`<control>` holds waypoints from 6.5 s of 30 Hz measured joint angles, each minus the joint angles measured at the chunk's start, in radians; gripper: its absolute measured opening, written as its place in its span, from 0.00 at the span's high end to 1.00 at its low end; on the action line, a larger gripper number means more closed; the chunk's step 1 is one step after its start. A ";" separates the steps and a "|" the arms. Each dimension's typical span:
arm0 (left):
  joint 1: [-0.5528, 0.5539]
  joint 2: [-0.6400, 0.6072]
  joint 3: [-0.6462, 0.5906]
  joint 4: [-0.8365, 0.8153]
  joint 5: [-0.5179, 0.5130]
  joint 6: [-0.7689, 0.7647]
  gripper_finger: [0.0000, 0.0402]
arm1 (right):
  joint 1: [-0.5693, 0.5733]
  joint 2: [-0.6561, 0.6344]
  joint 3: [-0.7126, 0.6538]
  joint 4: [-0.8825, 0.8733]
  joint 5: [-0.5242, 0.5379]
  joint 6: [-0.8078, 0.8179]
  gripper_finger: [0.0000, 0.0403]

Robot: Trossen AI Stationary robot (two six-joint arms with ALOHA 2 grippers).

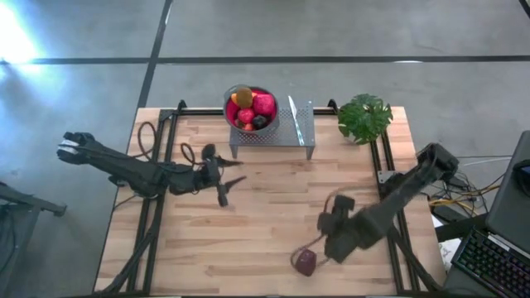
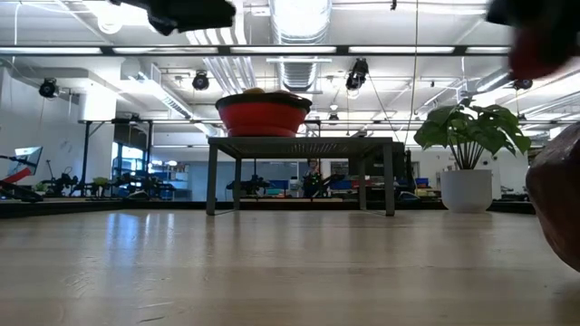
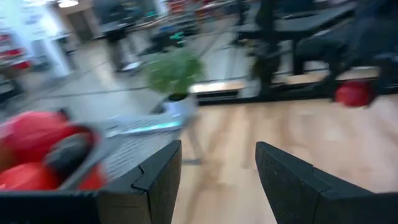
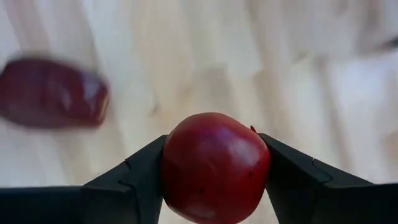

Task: Pick & Place Fruit
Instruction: Put the red pomegranate into the red strainer bowl on the shelf, then put the maroon apple into the red strainer bowl on the shelf

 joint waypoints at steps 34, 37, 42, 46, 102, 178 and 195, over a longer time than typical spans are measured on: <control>-0.005 -0.139 0.000 -0.174 -0.089 -0.054 0.47 | -0.905 0.134 0.367 0.669 -0.107 -1.062 0.46; -0.005 -0.139 0.000 -0.174 -0.089 -0.055 0.47 | -0.949 0.188 0.418 0.677 -0.107 -1.070 0.46; -0.005 -0.139 0.000 -0.176 -0.087 -0.055 0.47 | -1.000 0.272 0.502 0.684 -0.153 -1.074 0.46; -0.005 -0.139 0.000 -0.197 -0.086 -0.057 0.47 | -1.015 0.338 0.574 0.670 -0.174 -1.074 0.46; -0.005 -0.139 0.000 -0.210 -0.079 -0.057 0.47 | -0.508 0.312 0.893 -0.403 -0.173 -0.701 0.32; -0.005 -0.139 0.000 -0.172 -0.057 -0.094 0.47 | -0.020 0.385 0.275 0.182 -0.272 -1.060 0.14; -0.005 -0.139 0.000 -0.172 -0.057 -0.085 0.47 | -0.026 0.536 0.281 0.246 -0.282 -1.085 0.17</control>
